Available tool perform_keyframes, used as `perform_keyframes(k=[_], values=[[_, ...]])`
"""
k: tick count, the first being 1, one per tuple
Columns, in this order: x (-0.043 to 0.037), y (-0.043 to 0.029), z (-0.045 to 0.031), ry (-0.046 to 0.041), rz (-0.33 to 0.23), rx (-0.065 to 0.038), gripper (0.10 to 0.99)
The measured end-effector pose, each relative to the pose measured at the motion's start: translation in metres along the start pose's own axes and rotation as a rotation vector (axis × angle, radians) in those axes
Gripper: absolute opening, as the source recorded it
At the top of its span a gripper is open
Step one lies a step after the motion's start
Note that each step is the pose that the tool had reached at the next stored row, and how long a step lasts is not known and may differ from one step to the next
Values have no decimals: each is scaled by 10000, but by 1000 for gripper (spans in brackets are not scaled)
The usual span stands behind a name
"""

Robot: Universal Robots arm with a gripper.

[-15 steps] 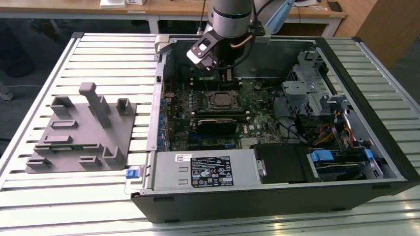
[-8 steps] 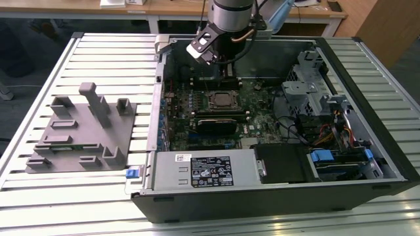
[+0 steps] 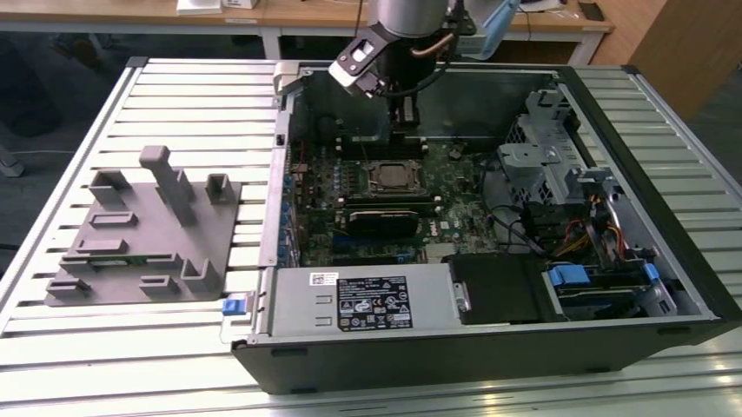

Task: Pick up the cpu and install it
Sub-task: 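Install the first cpu locking lever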

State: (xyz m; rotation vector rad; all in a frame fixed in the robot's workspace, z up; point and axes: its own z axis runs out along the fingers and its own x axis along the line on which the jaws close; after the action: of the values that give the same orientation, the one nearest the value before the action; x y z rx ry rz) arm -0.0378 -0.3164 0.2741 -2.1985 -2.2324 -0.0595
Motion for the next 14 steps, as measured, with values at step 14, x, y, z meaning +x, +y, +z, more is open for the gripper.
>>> perform_keyframes(k=[14], values=[[9,7,-294,26,-1034,33,106]])
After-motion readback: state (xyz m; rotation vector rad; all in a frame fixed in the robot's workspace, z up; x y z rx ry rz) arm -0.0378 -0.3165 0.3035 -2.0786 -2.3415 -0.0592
